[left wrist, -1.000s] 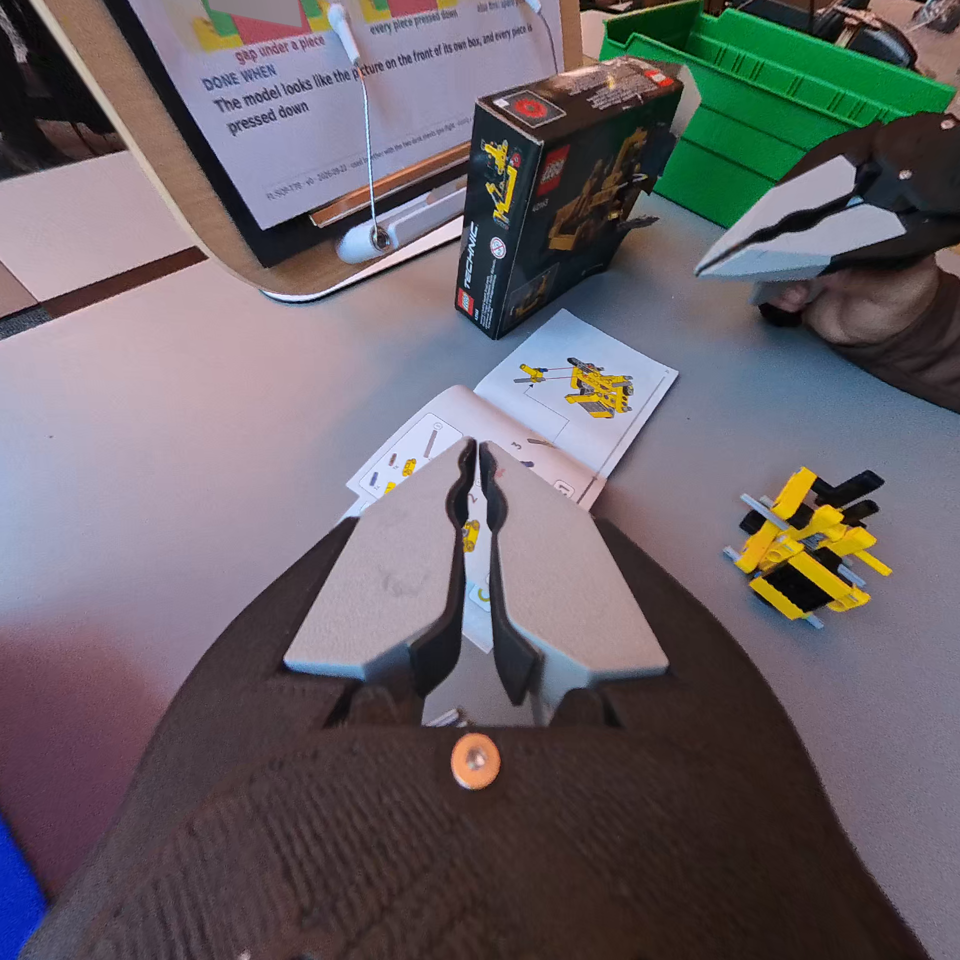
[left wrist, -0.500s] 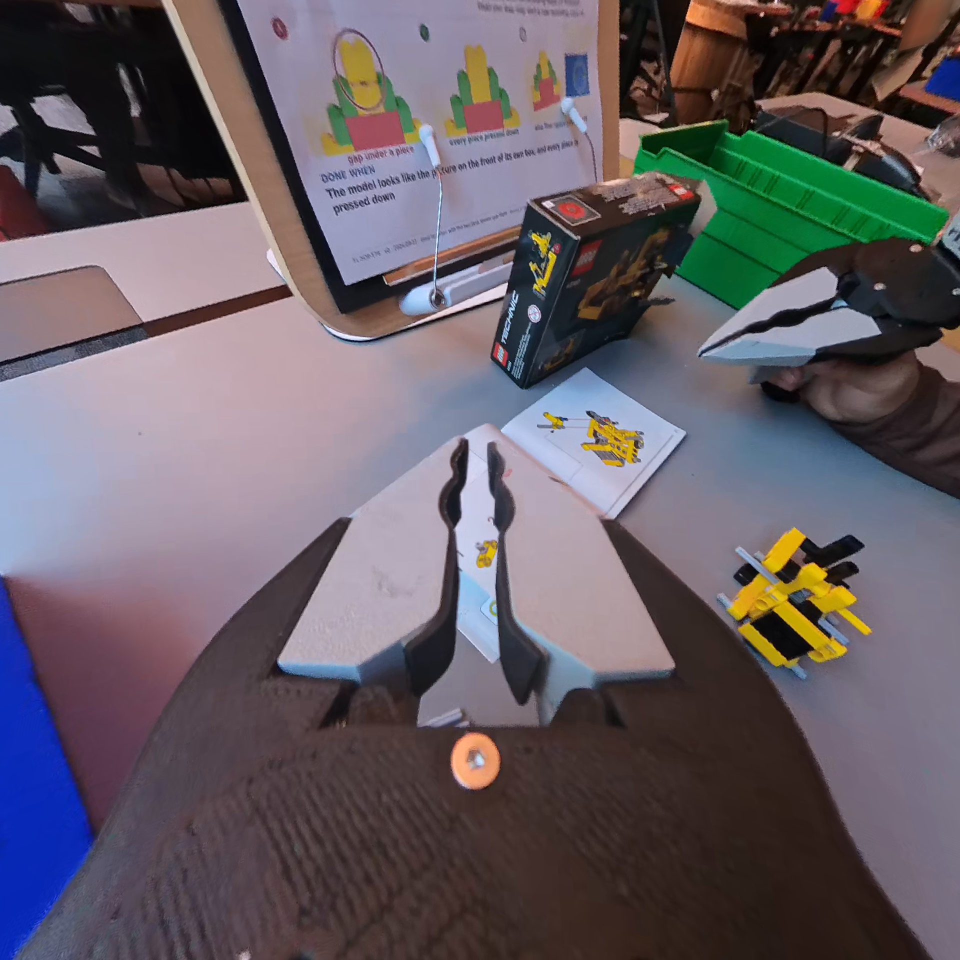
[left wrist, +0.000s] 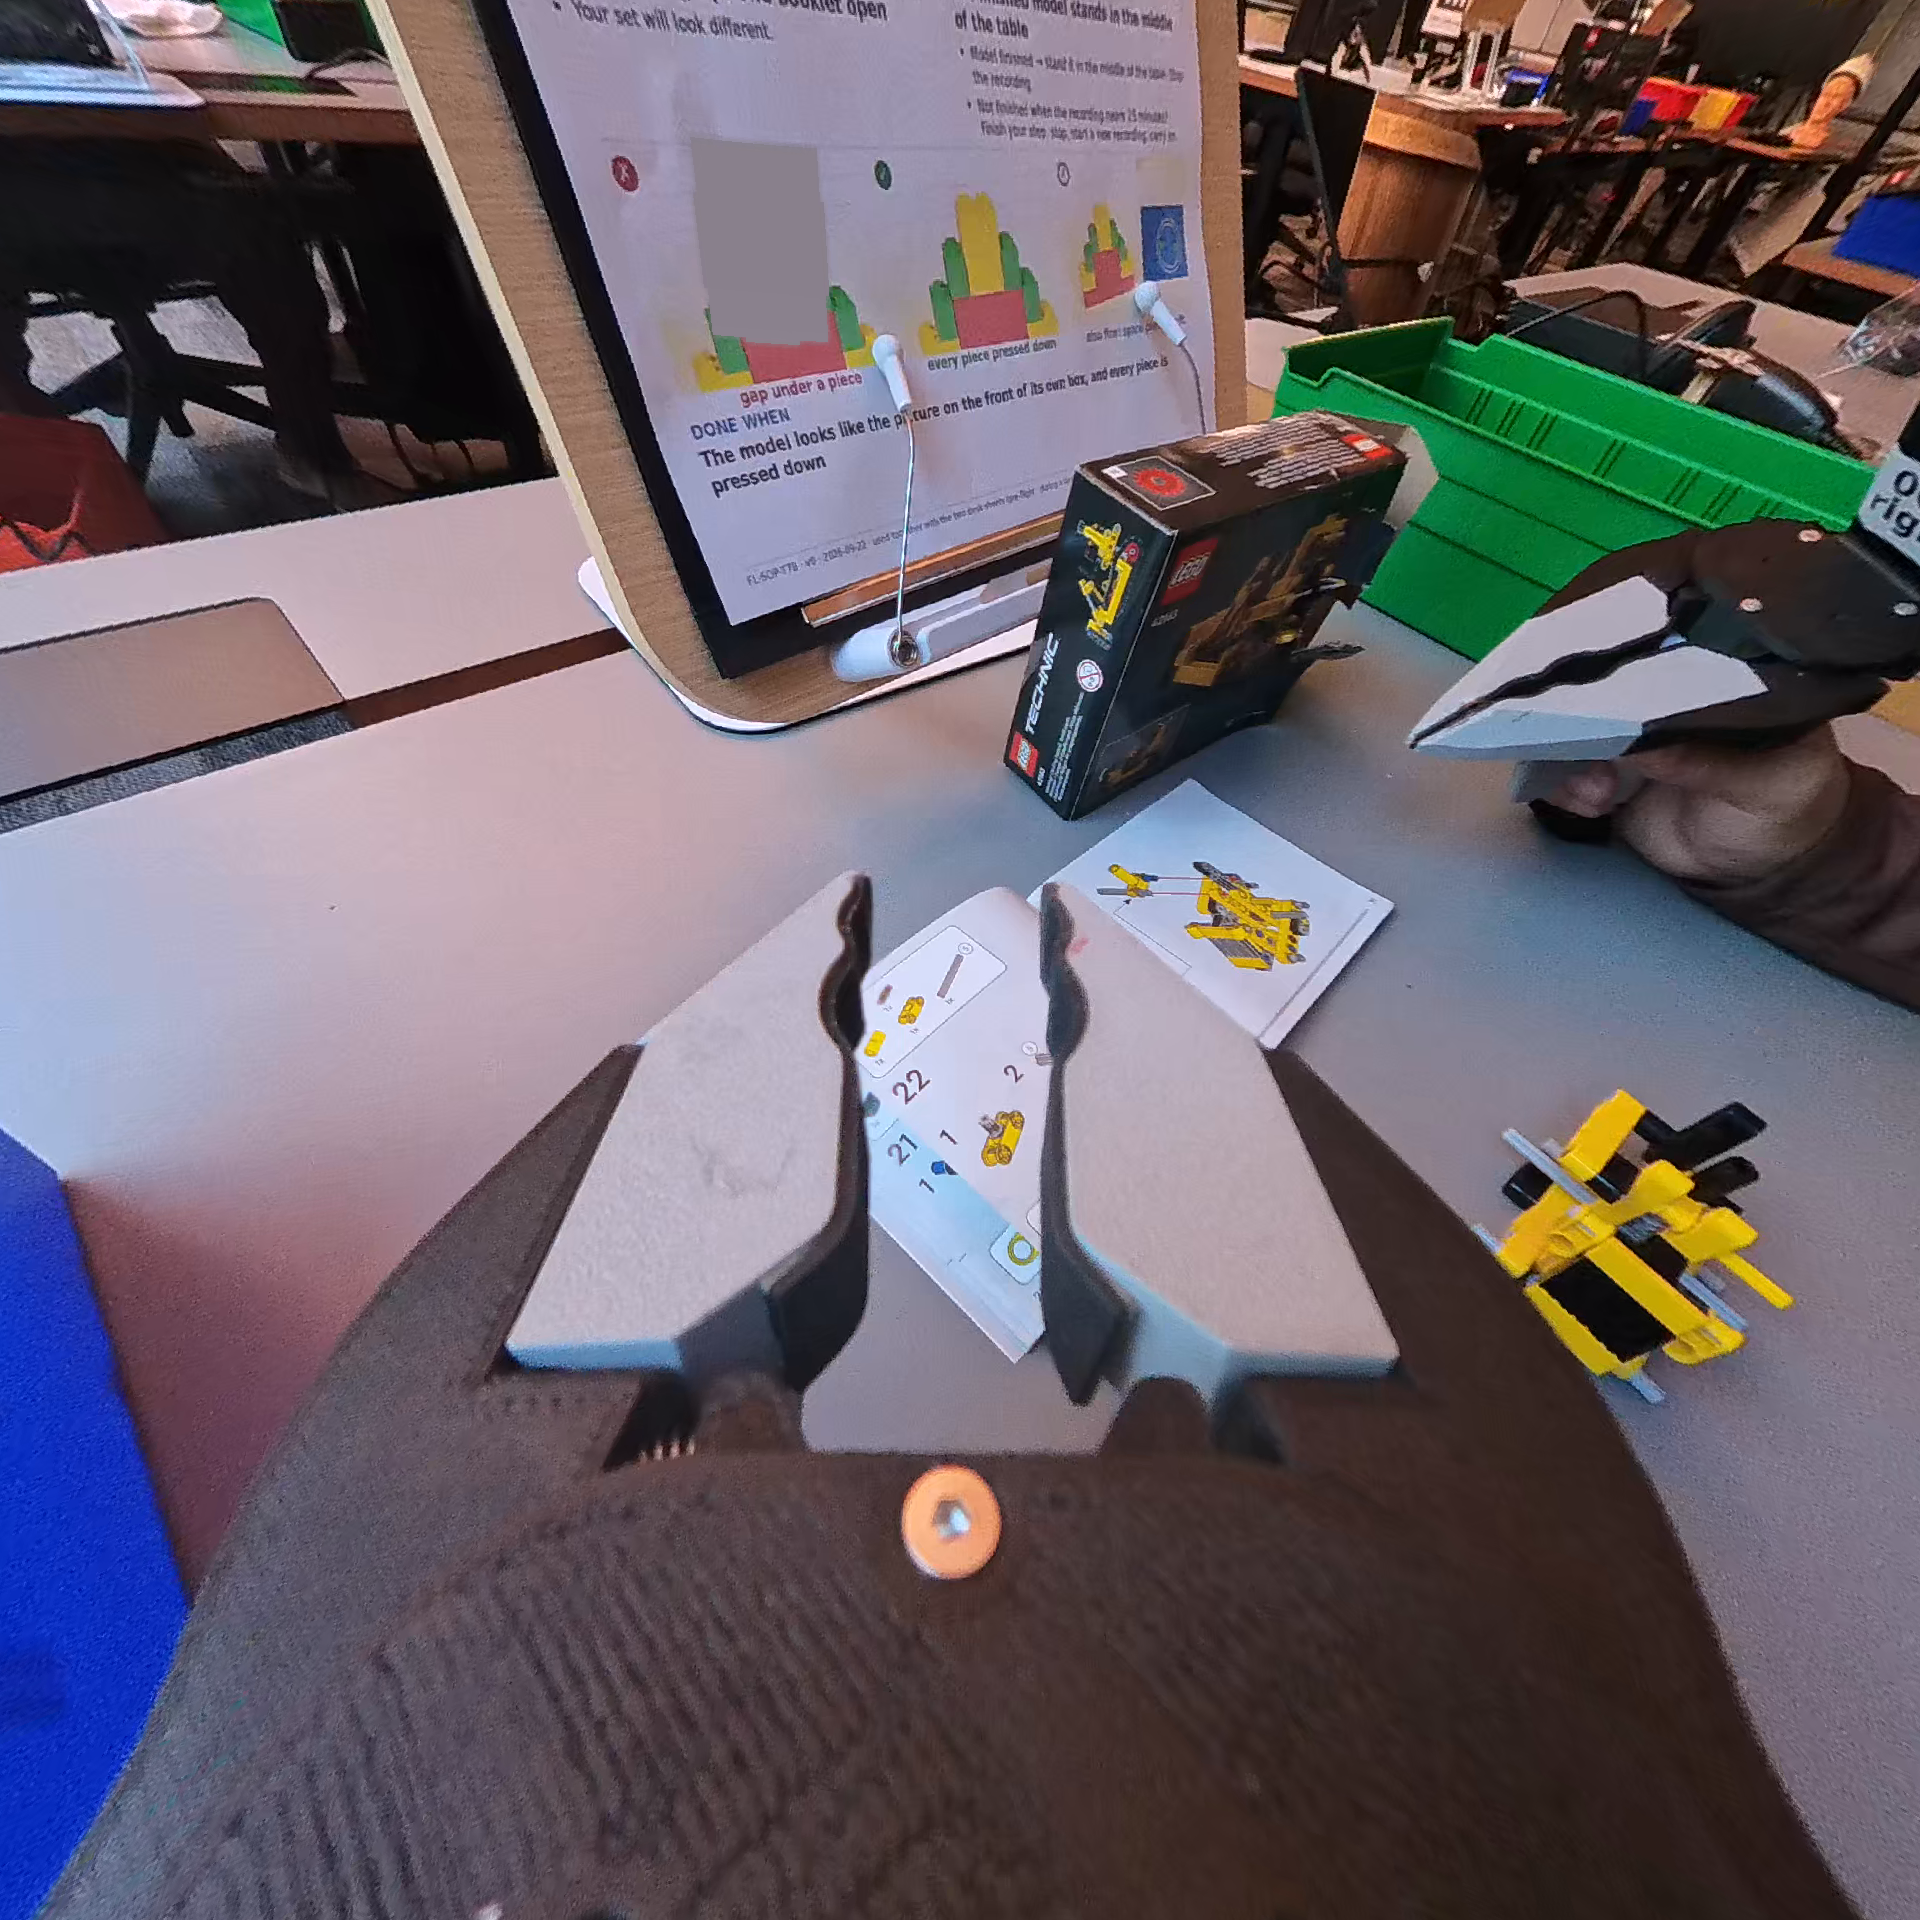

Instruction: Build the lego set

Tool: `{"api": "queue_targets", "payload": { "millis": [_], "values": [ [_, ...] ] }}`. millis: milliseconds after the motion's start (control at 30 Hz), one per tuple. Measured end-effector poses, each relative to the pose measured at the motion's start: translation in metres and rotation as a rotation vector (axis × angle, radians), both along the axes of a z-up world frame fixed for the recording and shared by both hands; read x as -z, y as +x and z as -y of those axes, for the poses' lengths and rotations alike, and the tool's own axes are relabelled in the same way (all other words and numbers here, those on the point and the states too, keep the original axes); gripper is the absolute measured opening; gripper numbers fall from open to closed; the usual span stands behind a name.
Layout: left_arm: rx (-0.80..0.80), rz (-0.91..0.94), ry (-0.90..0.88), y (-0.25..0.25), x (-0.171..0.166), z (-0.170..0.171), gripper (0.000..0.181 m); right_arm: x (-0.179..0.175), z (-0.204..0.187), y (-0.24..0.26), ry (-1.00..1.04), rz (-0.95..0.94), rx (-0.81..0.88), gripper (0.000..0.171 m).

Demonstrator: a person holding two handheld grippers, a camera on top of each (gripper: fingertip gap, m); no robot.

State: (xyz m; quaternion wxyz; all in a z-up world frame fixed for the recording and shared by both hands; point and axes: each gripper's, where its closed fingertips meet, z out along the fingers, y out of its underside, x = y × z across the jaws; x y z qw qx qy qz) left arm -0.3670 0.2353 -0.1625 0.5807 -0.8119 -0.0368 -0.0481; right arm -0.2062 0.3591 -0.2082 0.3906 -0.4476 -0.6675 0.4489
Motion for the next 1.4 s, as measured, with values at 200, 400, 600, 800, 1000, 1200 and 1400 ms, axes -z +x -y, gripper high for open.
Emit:
{"api": "queue_targets", "payload": {
  "millis": [200, 400, 600, 800, 1000, 1200, 1400],
  "values": [
    [0.005, 0.019, 0.008, 0.001, -0.002, 0.0, 0.031, -0.001, -0.001, 0.001, -0.011, -0.007, 0.0, 0.0],
    [-0.004, 0.019, 0.014, 0.0, -0.004, 0.001, 0.031, -0.001, 0.0, 0.001, -0.001, -0.007, 0.002, 0.0],
    [-0.023, 0.031, 0.015, -0.005, -0.004, 0.002, 0.031, -0.002, 0.0, 0.001, -0.006, -0.009, 0.002, 0.0],
    [-0.013, 0.039, 0.013, -0.002, -0.003, 0.001, 0.031, -0.001, 0.0, 0.001, -0.006, -0.008, 0.001, 0.0],
    [-0.01, 0.048, 0.01, -0.001, -0.003, 0.001, 0.031, -0.001, 0.0, 0.0, -0.014, -0.002, -0.005, 0.0],
    [-0.046, 0.004, 0.05, -0.01, -0.018, 0.007, 0.03, -0.001, -0.003, -0.001, -0.052, 0.008, -0.005, 0.0],
    [-0.135, -0.094, 0.313, -0.025, -0.096, 0.045, 0.028, 0.0, -0.004, -0.001, -0.054, 0.014, 0.002, 0.0]
  ]
}}
